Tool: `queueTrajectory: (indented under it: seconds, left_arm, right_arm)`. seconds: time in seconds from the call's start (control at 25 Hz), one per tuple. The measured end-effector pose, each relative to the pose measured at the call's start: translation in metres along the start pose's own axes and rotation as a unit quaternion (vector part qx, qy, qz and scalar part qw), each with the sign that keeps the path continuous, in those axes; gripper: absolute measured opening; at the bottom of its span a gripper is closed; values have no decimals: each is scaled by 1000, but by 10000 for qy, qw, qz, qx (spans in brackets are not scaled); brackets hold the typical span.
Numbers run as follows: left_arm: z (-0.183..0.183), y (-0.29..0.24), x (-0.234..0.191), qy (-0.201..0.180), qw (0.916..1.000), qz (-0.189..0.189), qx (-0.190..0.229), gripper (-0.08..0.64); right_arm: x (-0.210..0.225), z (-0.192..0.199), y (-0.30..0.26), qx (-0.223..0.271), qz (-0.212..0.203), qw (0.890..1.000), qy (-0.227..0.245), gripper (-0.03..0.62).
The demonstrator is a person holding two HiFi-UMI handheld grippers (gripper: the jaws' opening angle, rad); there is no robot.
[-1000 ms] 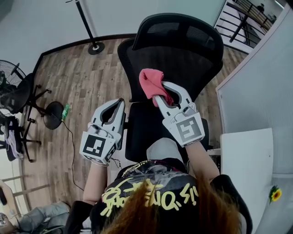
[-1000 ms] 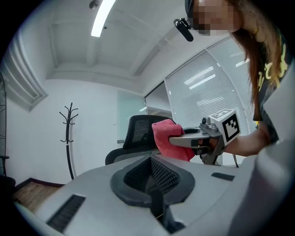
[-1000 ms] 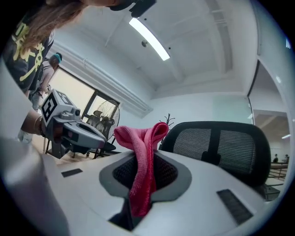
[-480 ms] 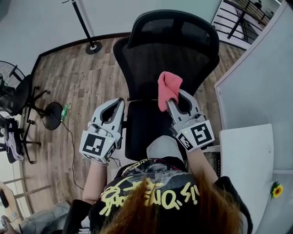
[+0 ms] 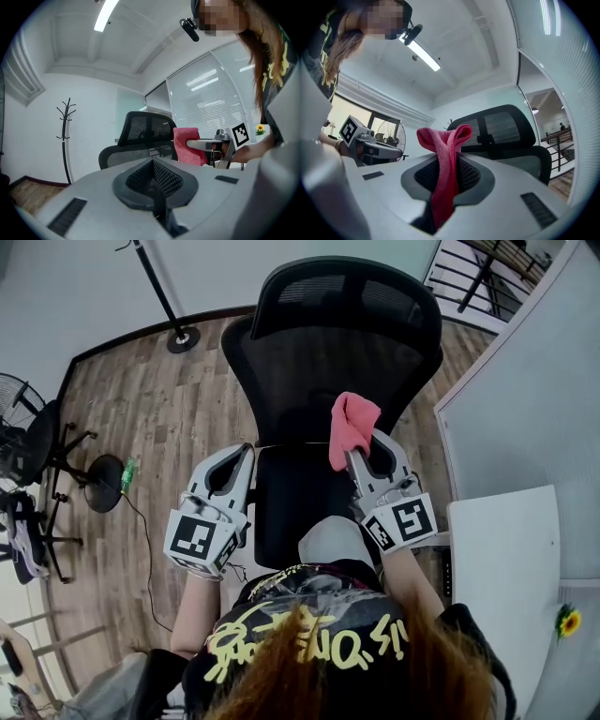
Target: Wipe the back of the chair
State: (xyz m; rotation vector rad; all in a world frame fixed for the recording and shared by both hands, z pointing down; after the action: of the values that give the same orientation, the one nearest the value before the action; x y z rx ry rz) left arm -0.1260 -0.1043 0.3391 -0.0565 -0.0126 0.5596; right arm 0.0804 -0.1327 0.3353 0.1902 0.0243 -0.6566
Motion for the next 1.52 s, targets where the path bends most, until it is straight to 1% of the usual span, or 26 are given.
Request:
queueTrajectory:
  seconds: [0.32, 0.64, 0.92, 1.52]
  left_arm:
    - [-1, -1, 0, 42, 10000, 24, 41, -6]
    - [-4, -4, 0, 23, 10000, 39, 78, -6]
    - [-3, -5, 3, 31, 9999, 33, 92, -6]
    - [-8, 1, 9, 139, 9997, 140, 160, -6]
  right_arm:
    - [3, 0, 3, 1, 128, 9998, 121, 61]
    - [2, 1, 1, 3, 119, 9998, 177, 61]
    - [1, 5, 3, -98, 60, 9994, 330, 61]
    - [-4, -1, 11, -96, 139, 9992, 356, 61]
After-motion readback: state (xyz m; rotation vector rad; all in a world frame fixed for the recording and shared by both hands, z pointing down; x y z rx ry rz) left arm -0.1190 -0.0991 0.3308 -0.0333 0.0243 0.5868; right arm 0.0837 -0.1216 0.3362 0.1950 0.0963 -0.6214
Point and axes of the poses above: the fingertips, and each gripper's own axes: y backward along the fingers, x to its right, z out of its underside, the point moved 4 cm from there along y, backward along the fingers, and after that the axes turned 3 degrees about y, right-handed, at the moved point
